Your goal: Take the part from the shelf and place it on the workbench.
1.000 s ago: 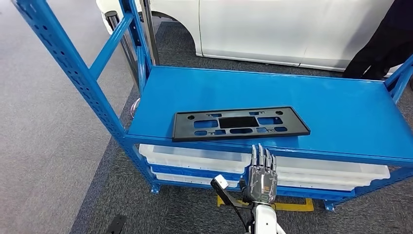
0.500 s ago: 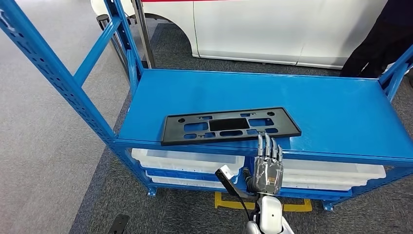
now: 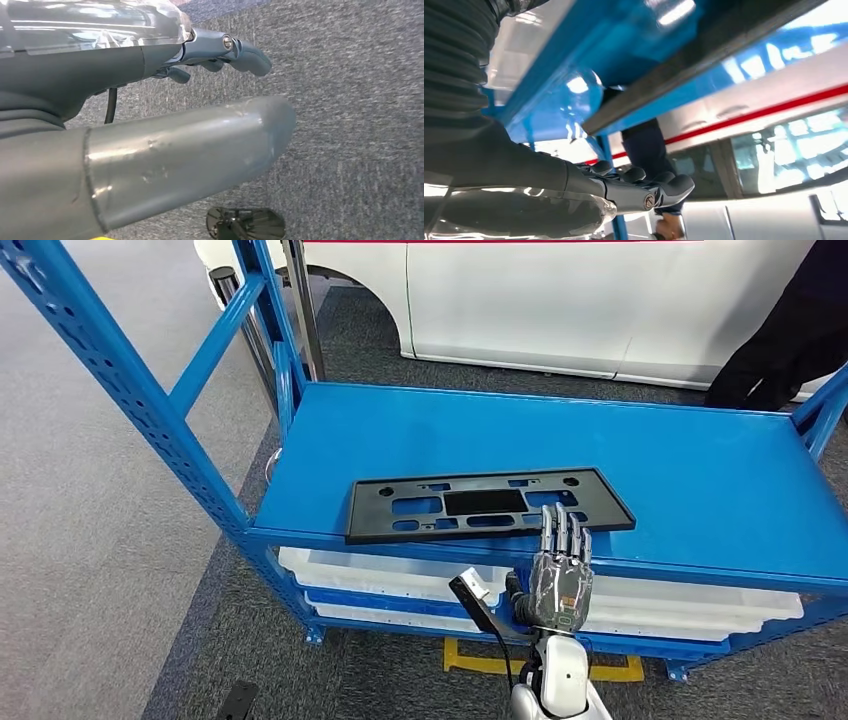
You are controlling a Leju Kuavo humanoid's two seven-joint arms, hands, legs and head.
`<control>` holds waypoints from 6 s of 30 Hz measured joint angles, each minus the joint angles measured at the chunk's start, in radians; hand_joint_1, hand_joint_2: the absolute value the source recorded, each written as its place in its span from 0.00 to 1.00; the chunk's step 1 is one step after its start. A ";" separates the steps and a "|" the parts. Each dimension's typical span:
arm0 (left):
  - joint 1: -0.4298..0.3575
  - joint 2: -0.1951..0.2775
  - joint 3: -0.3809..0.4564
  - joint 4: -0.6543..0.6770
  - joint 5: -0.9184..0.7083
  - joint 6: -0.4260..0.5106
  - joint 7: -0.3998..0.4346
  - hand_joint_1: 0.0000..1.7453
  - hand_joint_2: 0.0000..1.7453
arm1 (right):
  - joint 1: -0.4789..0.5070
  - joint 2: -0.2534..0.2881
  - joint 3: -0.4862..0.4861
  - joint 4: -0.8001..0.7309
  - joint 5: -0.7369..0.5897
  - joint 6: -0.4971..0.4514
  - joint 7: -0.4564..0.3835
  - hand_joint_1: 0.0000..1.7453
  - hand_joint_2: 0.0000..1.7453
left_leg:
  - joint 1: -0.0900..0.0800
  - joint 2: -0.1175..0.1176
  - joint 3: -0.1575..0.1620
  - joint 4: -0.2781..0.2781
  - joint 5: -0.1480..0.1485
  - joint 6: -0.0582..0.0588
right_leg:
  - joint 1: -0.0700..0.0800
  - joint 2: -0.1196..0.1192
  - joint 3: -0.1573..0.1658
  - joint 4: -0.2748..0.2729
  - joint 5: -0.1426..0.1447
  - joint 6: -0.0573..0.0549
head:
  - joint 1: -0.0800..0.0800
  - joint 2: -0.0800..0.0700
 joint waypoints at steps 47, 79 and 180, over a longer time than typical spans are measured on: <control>0.004 0.000 0.030 0.000 -0.086 -0.020 0.011 0.00 0.00 | -0.083 0.028 0.045 0.126 0.005 0.000 0.048 0.00 1.00 | -0.003 0.002 -0.040 0.019 0.028 -0.024 | 0.008 0.002 0.056 -0.044 -0.028 -0.029 | 0.000 0.000; -0.004 -0.002 0.031 0.000 -0.127 -0.019 0.003 0.00 0.00 | -0.147 0.020 0.054 0.250 0.005 0.000 0.047 0.97 1.00 | -0.001 0.001 -0.022 0.007 0.012 -0.021 | 0.010 0.002 0.034 -0.044 -0.006 -0.021 | 0.001 0.000; 0.025 -0.053 0.283 0.000 -0.129 0.021 -0.024 0.00 1.00 | 0.270 0.107 -0.022 -0.601 -1.595 0.475 -0.683 1.00 1.00 | 0.001 0.007 0.000 -0.034 0.027 0.015 | 0.011 0.002 -0.069 0.198 -0.151 -0.005 | 0.002 0.000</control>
